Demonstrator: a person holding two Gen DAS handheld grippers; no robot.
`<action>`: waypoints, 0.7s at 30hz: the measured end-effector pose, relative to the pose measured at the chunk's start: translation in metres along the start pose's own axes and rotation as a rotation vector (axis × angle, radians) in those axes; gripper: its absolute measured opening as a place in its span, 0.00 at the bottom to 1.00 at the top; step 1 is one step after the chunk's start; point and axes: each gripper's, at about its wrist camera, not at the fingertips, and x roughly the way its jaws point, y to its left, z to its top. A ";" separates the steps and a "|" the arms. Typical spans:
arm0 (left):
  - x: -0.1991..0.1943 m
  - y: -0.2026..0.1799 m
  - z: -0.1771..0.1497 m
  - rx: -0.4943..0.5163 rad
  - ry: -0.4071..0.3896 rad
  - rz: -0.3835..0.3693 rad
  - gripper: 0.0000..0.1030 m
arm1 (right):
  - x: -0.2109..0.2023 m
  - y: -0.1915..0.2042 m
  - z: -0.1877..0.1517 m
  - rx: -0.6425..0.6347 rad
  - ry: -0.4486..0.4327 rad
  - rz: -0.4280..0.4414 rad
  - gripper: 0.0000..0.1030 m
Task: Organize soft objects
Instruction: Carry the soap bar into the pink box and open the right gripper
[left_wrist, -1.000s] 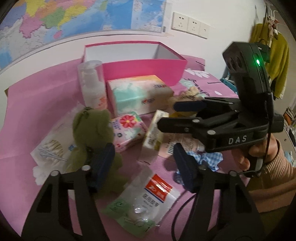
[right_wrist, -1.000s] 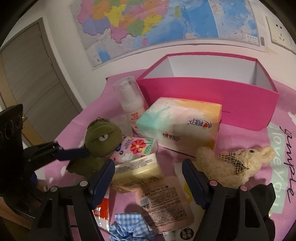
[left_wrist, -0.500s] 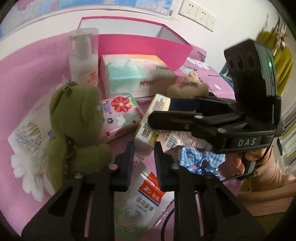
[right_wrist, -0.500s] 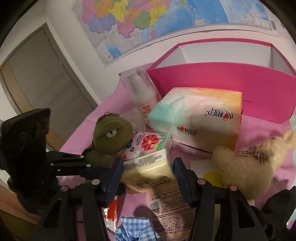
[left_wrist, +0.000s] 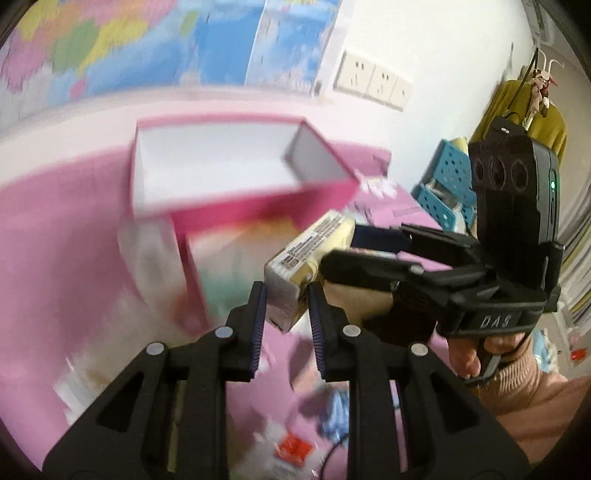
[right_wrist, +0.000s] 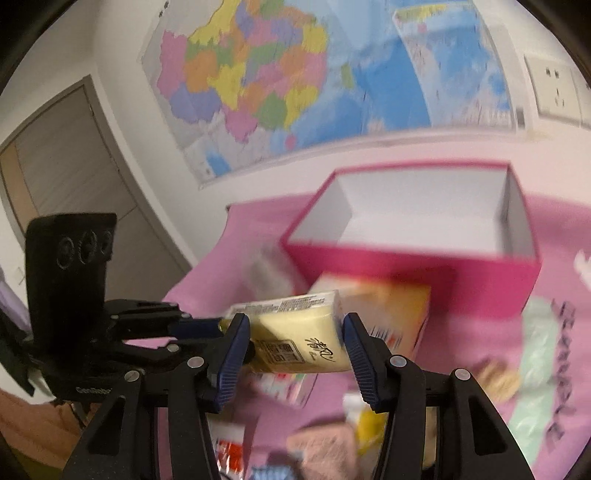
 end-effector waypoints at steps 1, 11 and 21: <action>-0.001 -0.001 0.010 0.020 -0.015 0.020 0.24 | 0.000 -0.002 0.009 0.001 -0.017 -0.002 0.52; 0.046 0.031 0.086 0.005 0.021 0.078 0.29 | 0.036 -0.047 0.072 0.079 -0.024 -0.040 0.52; 0.104 0.075 0.097 -0.149 0.177 0.142 0.29 | 0.095 -0.091 0.073 0.211 0.121 -0.091 0.52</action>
